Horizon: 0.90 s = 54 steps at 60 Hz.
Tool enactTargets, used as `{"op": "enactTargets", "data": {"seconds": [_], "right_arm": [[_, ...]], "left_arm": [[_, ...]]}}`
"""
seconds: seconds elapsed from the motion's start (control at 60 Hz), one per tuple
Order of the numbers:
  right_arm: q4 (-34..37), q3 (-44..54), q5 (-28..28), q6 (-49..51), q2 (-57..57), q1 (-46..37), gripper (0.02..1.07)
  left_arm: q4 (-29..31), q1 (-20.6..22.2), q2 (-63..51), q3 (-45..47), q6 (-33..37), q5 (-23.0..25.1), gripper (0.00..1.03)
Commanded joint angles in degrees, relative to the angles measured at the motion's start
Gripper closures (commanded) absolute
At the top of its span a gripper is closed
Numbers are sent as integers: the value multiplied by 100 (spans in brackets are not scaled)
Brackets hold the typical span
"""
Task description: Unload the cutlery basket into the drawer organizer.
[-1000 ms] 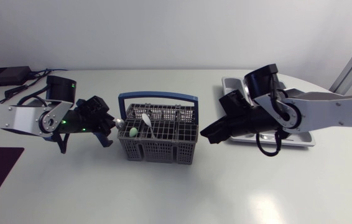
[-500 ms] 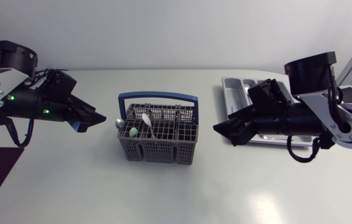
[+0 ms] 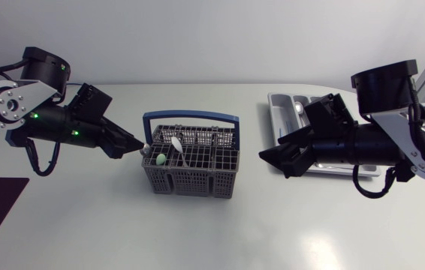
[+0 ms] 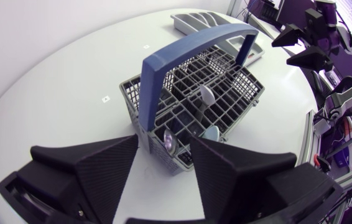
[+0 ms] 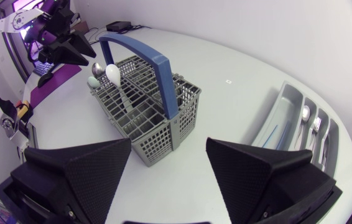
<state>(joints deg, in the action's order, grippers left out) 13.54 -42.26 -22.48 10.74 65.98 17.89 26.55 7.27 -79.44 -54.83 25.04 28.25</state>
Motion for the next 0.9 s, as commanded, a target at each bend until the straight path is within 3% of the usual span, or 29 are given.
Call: {"op": "enactTargets", "data": {"seconds": [0.0, 0.25, 0.567, 0.883], "right_arm": [[79, 113, -20, -37, -58, 48, 20], [43, 122, -11, -90, -32, 109, 20], [8, 113, -2, -90, -23, 127, 20], [-36, 157, 24, -72, -15, 162, 20]], "left_arm": [[44, 64, -151, -177, -201, 40, 49], [44, 249, -344, -230, -324, 40, 54], [53, 258, -643, -388, -447, 40, 83], [237, 284, -678, -423, -429, 40, 90]]}}
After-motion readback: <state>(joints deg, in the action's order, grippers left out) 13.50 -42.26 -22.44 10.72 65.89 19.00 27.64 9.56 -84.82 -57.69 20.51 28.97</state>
